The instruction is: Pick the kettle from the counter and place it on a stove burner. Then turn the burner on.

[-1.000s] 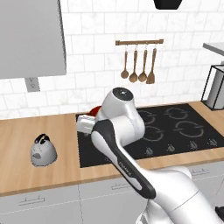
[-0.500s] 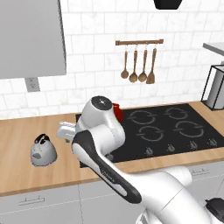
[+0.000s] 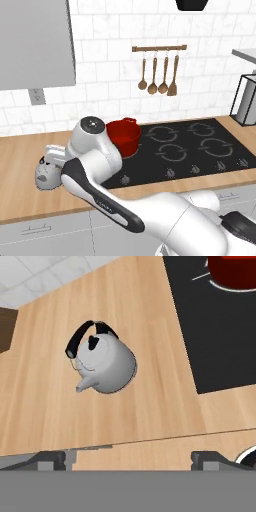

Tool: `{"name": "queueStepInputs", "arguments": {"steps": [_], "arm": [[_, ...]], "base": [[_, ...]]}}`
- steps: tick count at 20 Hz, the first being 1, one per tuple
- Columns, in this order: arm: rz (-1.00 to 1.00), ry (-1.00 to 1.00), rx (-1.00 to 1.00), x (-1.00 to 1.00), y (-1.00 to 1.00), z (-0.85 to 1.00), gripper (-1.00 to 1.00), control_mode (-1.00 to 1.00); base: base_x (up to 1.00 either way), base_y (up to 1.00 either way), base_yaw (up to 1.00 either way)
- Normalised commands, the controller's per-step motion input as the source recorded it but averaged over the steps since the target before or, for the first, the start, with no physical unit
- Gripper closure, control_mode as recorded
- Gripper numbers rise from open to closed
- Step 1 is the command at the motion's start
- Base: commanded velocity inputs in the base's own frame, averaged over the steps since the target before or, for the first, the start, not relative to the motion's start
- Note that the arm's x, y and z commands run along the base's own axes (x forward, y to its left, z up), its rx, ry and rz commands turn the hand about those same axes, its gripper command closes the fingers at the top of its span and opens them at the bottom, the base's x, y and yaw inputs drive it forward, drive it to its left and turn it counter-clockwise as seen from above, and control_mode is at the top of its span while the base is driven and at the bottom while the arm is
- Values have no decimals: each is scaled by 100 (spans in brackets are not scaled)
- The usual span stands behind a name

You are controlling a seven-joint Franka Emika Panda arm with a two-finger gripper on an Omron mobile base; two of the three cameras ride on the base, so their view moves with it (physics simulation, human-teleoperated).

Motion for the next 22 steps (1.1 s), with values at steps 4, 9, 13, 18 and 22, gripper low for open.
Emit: {"name": "queueStepInputs", "arguments": {"steps": [4, 9, 13, 18, 22], "arm": [[0, 1, 0, 13, 31, -1, -100, -100], [0, 1, 0, 21, 16, -3, -100, -100], [0, 0, 0, 30, 16, -17, -100, -100], [0, 1, 0, 35, 17, -32, -100, -100], [0, 4, 0, 34, 25, -23, -100, -100]], "base": [[0, 0, 0], [0, 0, 0], [0, 0, 0], [0, 0, 0], [0, 0, 0]]}}
